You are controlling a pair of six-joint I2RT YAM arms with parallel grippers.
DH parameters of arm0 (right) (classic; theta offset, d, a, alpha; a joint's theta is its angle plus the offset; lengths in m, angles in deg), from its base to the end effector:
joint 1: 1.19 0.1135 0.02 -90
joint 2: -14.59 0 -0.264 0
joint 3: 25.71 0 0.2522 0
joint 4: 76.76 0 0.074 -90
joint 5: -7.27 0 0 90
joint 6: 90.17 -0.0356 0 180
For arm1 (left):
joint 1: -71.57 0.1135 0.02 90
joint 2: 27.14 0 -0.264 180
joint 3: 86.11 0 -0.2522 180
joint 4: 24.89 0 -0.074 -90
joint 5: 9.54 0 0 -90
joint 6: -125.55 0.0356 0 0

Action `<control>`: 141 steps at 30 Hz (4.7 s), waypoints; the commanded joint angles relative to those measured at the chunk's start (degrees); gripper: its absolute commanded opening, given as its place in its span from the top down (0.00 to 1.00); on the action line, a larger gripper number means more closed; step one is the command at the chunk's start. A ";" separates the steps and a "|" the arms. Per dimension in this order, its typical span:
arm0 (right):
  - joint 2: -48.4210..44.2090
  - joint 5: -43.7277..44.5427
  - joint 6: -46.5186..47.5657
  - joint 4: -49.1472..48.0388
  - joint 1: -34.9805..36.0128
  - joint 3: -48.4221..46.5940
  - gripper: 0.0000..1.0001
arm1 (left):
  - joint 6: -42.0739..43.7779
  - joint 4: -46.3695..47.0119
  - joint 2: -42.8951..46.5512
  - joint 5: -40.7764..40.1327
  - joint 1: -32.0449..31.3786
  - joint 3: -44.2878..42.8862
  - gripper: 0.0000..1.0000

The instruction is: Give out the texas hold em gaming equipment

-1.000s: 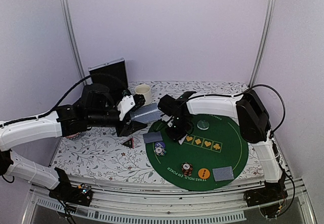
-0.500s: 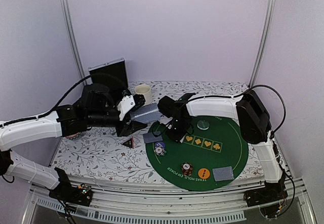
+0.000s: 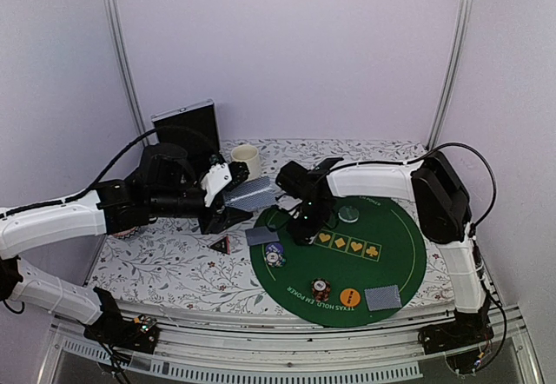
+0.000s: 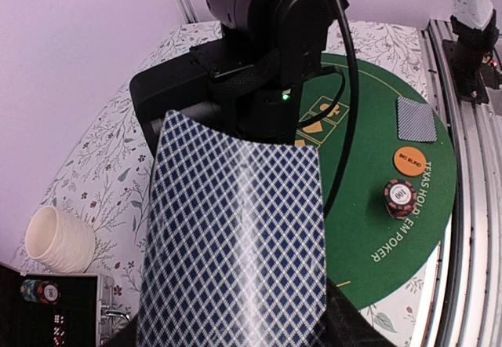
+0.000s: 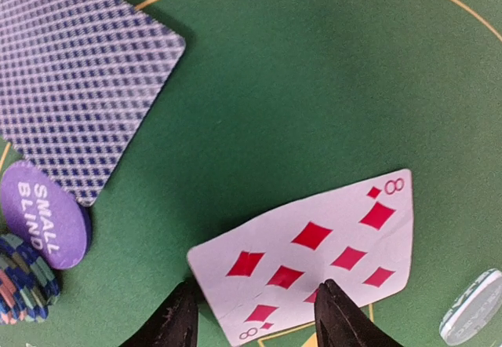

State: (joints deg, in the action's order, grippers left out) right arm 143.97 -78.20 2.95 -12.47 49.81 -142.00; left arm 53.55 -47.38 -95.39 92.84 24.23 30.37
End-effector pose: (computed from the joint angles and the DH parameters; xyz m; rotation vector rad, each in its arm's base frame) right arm 0.2898 0.3534 0.1536 -1.3117 2.5957 0.0254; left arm 0.1775 -0.2039 0.2882 1.2343 1.6707 -0.5377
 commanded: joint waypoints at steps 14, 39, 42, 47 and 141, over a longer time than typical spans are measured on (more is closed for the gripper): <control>-29.29 -16.34 -3.09 -17.98 -5.22 14.43 0.01 | 1.15 1.08 2.29 0.82 0.45 0.39 0.48; -28.04 -36.76 -14.12 -37.96 -2.54 16.20 0.21 | 1.46 1.97 2.35 1.34 0.40 0.80 0.48; -28.99 -35.80 -13.71 -36.31 -2.83 16.27 0.38 | 1.43 2.00 2.33 1.33 0.47 0.73 0.48; -30.05 -35.41 -12.81 -33.83 -3.10 16.01 0.54 | 1.44 2.01 2.33 1.18 0.40 0.80 0.48; -32.87 -35.81 -18.12 -51.40 -1.38 23.68 0.01 | 1.57 1.57 2.94 1.03 0.40 0.71 0.48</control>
State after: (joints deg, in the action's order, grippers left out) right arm 105.26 -106.19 -5.99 -55.33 48.04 -116.79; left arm 54.65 -47.25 -93.51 93.10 24.34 31.01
